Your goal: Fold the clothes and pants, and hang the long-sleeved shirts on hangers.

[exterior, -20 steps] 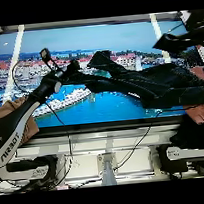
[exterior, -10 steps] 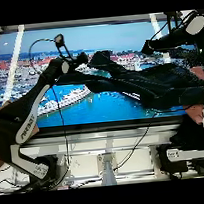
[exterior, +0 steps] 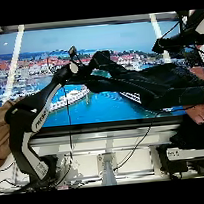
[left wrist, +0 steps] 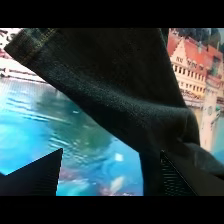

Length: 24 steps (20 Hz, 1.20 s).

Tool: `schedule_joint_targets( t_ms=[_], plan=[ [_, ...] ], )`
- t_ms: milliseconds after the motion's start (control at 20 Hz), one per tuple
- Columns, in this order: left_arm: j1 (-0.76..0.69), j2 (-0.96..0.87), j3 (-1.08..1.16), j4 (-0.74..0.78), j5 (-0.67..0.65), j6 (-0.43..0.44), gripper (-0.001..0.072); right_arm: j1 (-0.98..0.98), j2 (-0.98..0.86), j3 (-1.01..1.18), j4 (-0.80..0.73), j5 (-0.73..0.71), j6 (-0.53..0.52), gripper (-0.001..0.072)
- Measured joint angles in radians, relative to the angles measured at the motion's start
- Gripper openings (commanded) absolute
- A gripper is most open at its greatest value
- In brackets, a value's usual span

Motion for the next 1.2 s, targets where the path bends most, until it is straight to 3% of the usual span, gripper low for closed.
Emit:
schedule_joint_targets(
  t_ms=[200,600,850,1050,1200],
  plan=[
    [-0.015,-0.026,0.006,-0.057,0.033,0.022,0.0701,-0.005,0.0,0.0,-0.002,-0.006,0.0,0.0618],
    [0.051,0.096,0.007,-0.08,0.009,0.338,0.0701,0.037,-0.017,0.0,0.051,0.021,-0.093,0.0618],
    [0.178,0.314,0.008,-0.077,-0.015,0.52,0.07,0.232,-0.103,0.0,0.12,0.011,-0.198,0.0627],
    [0.308,0.473,0.008,-0.03,-0.116,0.563,0.0701,0.472,-0.218,0.0,0.116,-0.009,-0.269,0.0628],
    [0.401,0.551,0.008,-0.005,-0.219,0.574,0.07,0.626,-0.279,0.0,0.028,-0.104,-0.335,0.0619]
  ],
)
